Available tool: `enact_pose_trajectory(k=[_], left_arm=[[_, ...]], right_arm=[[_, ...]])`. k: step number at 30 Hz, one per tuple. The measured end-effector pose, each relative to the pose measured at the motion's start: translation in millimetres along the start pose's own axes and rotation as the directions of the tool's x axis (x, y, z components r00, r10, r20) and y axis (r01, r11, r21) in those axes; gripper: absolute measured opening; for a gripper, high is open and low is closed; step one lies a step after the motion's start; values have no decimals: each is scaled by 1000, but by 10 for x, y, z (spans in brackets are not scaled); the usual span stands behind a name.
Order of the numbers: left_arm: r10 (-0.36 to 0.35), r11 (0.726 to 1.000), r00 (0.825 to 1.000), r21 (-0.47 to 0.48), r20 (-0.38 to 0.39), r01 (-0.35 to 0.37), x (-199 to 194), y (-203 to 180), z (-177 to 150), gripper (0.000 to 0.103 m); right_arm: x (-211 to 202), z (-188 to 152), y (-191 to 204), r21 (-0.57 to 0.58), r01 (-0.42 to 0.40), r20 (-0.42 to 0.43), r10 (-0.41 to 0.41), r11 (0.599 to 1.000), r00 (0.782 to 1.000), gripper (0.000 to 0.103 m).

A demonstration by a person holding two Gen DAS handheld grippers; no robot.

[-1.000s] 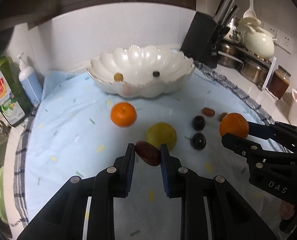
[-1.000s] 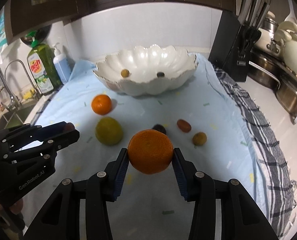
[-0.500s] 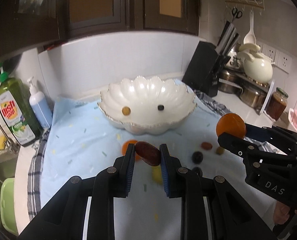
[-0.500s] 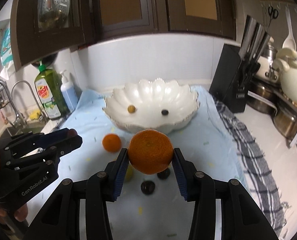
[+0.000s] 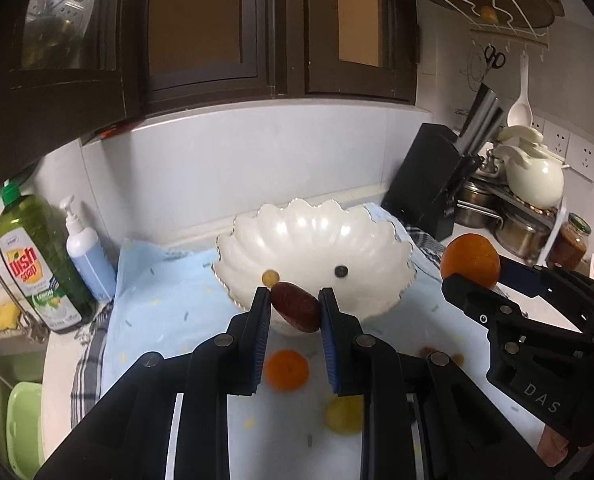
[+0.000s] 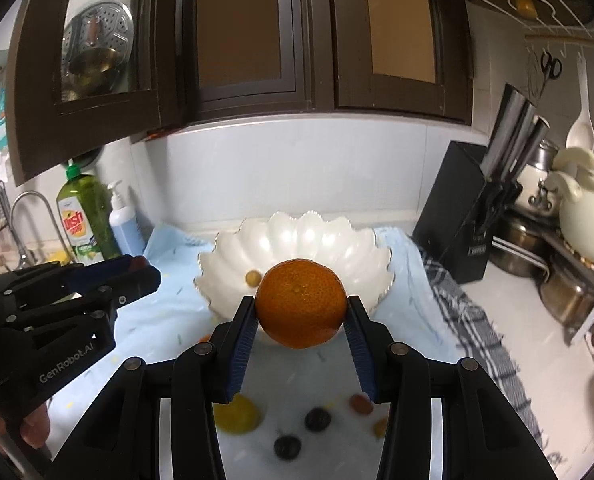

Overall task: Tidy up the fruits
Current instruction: 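Lift the orange and the date and carry both over the bowl, then open both tools to release the orange and date into the bowl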

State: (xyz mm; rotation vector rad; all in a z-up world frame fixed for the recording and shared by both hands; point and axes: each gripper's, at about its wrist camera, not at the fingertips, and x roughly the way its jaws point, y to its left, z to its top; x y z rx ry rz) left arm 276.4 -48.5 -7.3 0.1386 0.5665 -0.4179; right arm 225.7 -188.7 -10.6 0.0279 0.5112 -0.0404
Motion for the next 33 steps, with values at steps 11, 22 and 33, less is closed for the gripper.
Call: enact_pose_trajectory(k=[11, 22, 33], left_arm=[[38, 999, 999, 9, -8, -38, 401, 45, 280, 25], [49, 999, 994, 27, -93, -47, 975, 75, 399, 25], [32, 999, 971, 28, -238, -26, 1643, 87, 273, 25]], right_arm=[[486, 294, -166, 20, 28, -27, -27, 999, 999, 46], [1073, 385, -290, 25, 33, -128, -29, 999, 991, 46], [1680, 250, -420, 48, 33, -285, -18, 998, 959, 46]])
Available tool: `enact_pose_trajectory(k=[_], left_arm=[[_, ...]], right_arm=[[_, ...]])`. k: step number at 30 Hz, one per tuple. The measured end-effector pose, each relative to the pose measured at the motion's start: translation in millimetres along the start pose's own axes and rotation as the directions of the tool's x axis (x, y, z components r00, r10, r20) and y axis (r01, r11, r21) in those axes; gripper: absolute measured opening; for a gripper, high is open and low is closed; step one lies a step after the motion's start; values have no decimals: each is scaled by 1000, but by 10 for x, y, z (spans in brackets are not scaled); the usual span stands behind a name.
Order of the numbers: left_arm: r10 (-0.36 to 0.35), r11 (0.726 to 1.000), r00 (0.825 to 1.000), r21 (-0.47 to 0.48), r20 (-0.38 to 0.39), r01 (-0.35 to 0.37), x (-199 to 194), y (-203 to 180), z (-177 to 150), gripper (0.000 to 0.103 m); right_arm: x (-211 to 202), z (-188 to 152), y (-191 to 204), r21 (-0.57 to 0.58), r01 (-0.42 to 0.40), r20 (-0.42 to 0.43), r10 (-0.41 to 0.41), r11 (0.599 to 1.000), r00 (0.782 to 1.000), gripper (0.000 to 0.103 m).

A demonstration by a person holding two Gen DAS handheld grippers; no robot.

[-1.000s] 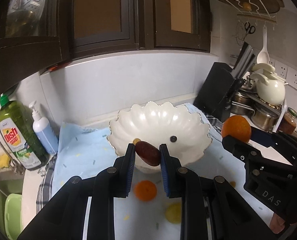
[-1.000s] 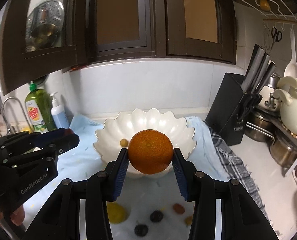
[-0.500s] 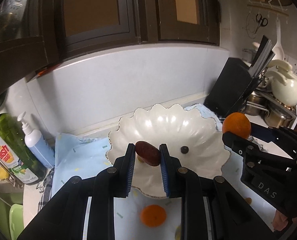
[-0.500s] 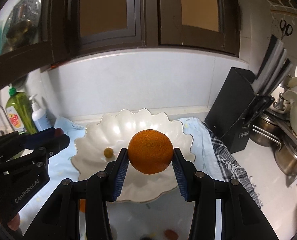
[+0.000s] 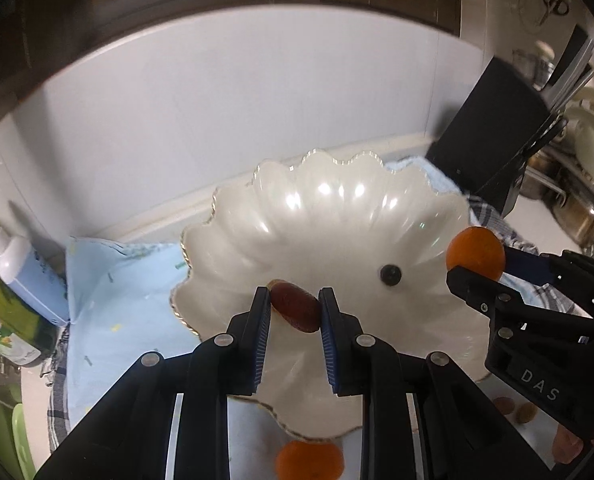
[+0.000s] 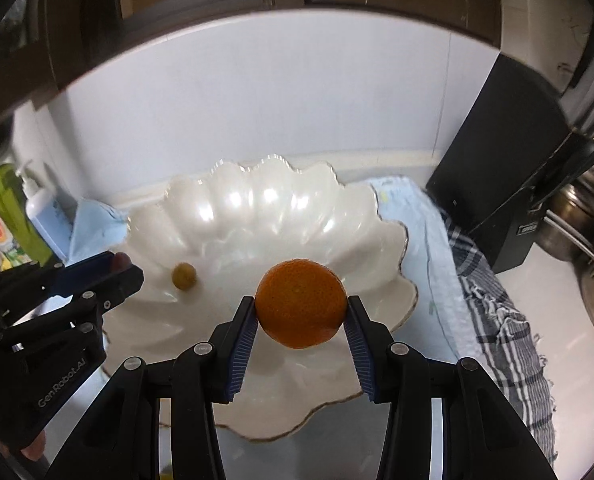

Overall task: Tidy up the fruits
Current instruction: 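Open both tools to release the orange and date into the bowl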

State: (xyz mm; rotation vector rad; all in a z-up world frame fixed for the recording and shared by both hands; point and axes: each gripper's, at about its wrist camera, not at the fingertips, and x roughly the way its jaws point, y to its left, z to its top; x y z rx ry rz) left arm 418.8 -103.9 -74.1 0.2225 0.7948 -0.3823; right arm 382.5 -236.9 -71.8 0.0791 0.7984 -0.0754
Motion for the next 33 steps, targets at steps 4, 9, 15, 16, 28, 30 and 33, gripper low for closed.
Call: enact_pose_trajectory(k=[4, 9, 15, 16, 28, 30, 33], left_arm=[[-7, 1000, 999, -2, -43, 7, 194, 1, -9, 25], [-16, 1000, 997, -4, -79, 16, 354, -9, -20, 26], [-14, 1000, 997, -6, -75, 13, 340, -6, -14, 46], [-10, 1000, 997, -5, -71, 10, 322, 1, -9, 50], [11, 1000, 1000, -21, 29, -10, -241, 85, 14, 76], [11, 1000, 998, -10, 58, -10, -385, 84, 4, 79], [9, 1000, 995, 0, 98, -9, -618, 80, -40, 82]], right_arm=[[182, -1, 5, -19, -3, -52, 2, 1000, 999, 46], [333, -22, 3, -23, -21, -97, 19, 1000, 995, 46], [373, -50, -35, 0, -45, -101, 44, 999, 994, 53], [362, -45, -41, 4, -40, -96, 40, 999, 995, 56], [-189, -13, -50, 30, -1, 22, 0, 1000, 1000, 57], [-316, -25, -27, 30, -8, 46, 7, 1000, 999, 57], [-527, -55, 35, 16, -3, 88, 2, 1000, 996, 57]])
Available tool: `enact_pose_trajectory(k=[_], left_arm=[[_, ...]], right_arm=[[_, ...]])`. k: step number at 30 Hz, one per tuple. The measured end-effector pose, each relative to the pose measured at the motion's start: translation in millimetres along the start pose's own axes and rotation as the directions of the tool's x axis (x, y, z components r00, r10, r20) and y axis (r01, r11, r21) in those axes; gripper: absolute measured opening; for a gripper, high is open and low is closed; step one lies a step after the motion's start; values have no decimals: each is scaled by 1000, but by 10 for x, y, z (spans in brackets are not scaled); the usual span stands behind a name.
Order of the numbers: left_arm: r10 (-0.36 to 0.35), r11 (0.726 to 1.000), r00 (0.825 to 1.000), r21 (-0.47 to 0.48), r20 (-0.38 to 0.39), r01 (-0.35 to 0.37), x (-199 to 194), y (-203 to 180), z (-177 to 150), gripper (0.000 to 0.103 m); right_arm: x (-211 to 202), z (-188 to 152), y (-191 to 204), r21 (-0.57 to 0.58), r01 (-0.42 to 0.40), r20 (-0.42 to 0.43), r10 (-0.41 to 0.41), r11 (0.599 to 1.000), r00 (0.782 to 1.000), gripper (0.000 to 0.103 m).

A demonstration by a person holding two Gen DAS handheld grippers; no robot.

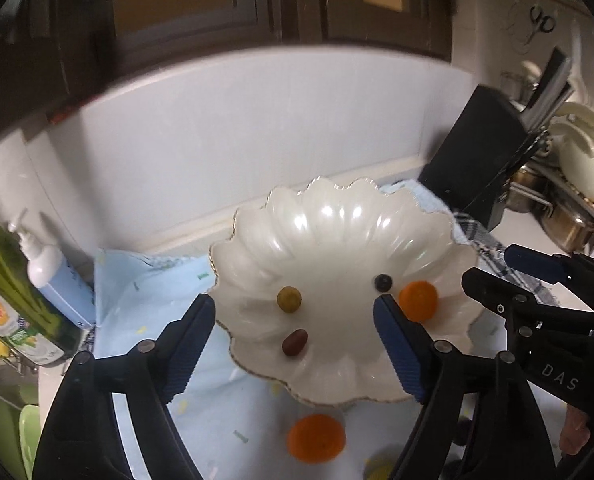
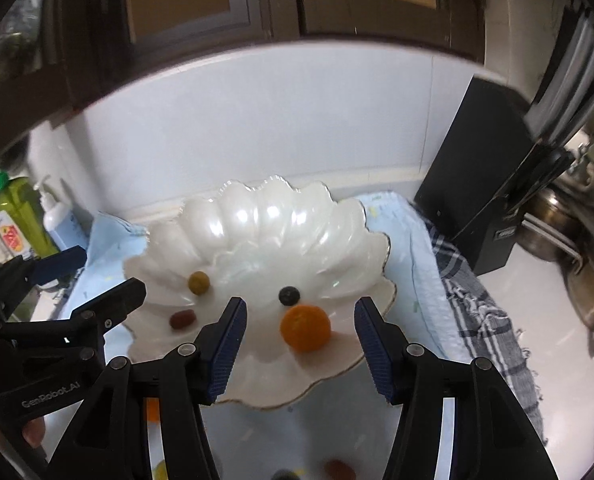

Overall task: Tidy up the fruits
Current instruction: 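Open both tools to release the orange and date into the bowl, then withdraw both open tools from the bowl back over the cloth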

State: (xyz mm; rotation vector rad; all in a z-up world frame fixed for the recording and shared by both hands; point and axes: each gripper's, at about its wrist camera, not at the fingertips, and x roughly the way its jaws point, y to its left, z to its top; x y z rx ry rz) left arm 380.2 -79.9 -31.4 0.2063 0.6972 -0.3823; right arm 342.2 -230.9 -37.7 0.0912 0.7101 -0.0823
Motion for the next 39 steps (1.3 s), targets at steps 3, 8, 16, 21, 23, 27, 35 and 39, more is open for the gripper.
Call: enact_pose_trajectory(k=[3, 8, 16, 21, 23, 27, 35, 39], left_arm=[[4, 1000, 999, 0, 37, -4, -218, -8, -26, 86], [14, 1000, 997, 8, 75, -15, -506, -13, -71, 87], [-8, 999, 992, 38, 126, 3, -923, -21, -239, 88], [-25, 998, 988, 52, 151, 18, -1118, -40, -353, 88], [-23, 998, 986, 62, 166, 13, -1184, -40, -397, 88], [-25, 997, 980, 78, 195, 9, -1309, -52, -509, 88], [-61, 994, 976, 98, 207, 41, -1430, -61, -748, 88], [-63, 993, 978, 113, 200, 41, -1429, -94, -855, 88]], right_arm=[[-203, -38, 51, -16, 12, 44, -11, 1000, 999, 57], [-513, -122, 106, -17, 1, 92, 0, 1000, 996, 57], [-881, -300, 208, -24, 15, 147, -11, 1000, 989, 57], [-1087, -410, 264, -27, 14, 174, -9, 1000, 985, 57], [-1152, -456, 283, -31, 22, 183, -16, 999, 983, 57], [-1275, -571, 315, -36, 31, 192, -23, 999, 981, 57], [-1383, -827, 368, -49, 51, 173, -42, 997, 984, 57], [-1390, -958, 402, -65, 53, 157, -42, 996, 987, 57]])
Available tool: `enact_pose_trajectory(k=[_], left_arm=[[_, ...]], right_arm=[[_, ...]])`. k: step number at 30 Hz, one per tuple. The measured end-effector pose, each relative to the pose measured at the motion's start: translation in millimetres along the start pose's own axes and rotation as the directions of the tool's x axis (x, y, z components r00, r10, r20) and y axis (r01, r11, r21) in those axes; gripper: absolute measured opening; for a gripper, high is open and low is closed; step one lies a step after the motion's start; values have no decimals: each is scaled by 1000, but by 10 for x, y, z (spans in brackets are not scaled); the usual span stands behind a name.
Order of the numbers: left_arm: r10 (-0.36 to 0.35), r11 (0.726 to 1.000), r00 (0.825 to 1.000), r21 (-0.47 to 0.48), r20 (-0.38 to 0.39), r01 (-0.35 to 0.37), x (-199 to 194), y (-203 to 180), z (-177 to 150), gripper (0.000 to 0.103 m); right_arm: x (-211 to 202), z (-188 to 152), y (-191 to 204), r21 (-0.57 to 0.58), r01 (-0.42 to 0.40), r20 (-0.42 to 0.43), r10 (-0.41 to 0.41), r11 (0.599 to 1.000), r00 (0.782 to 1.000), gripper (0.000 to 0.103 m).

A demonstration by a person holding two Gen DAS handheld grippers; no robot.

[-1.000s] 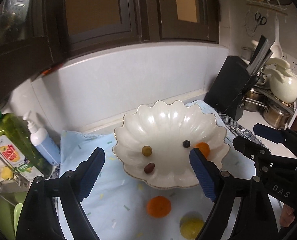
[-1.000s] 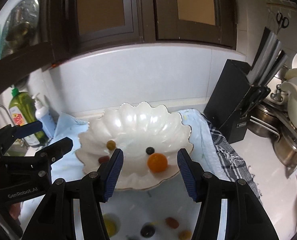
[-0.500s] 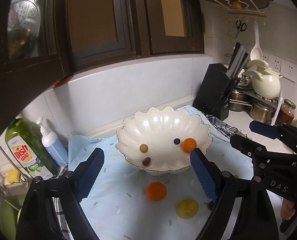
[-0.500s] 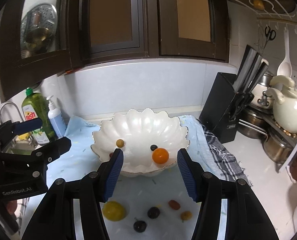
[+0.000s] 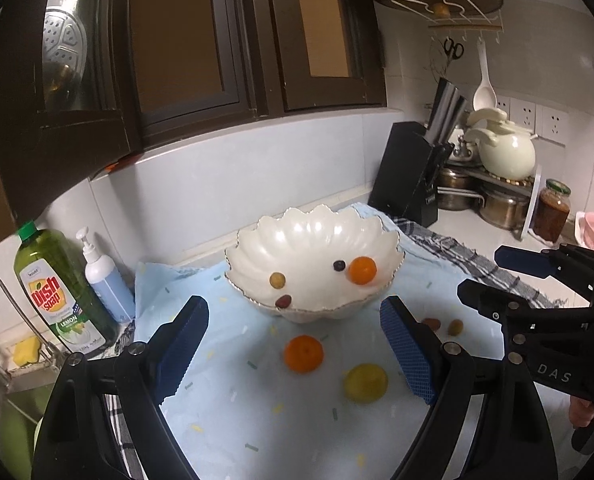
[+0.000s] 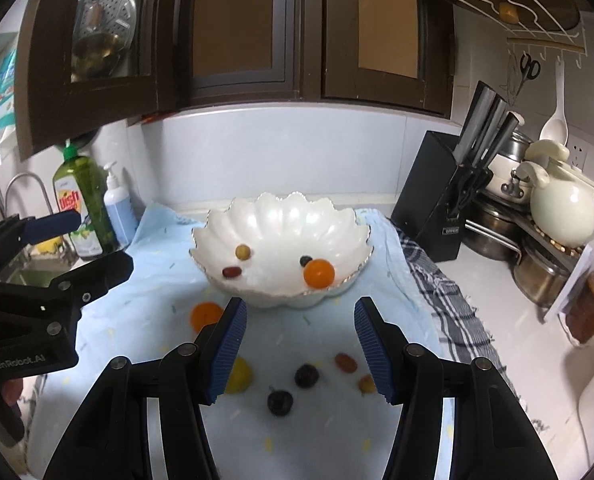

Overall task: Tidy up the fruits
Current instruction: 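Withdraw both open tools from the bowl back over the cloth, then move the left tool to the yellow citrus while the right tool approaches a dark plum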

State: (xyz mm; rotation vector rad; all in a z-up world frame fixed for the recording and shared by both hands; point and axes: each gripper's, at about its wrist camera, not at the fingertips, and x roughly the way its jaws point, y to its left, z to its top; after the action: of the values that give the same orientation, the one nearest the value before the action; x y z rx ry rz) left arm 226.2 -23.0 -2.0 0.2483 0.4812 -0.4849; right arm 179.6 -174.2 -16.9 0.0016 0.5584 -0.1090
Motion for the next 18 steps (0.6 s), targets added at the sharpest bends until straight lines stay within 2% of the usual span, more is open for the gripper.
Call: enact_pose_trajectory(k=[9, 18], left_arm=[[-56, 997, 998, 59, -31, 58, 32, -125, -236, 88], [-95, 984, 994, 144, -57, 103, 169, -222, -463, 88]], right_arm=[[64, -276, -1, 34, -41, -69, 43, 999, 997, 57], [182, -478, 37, 13, -34, -114, 35, 999, 993, 57]])
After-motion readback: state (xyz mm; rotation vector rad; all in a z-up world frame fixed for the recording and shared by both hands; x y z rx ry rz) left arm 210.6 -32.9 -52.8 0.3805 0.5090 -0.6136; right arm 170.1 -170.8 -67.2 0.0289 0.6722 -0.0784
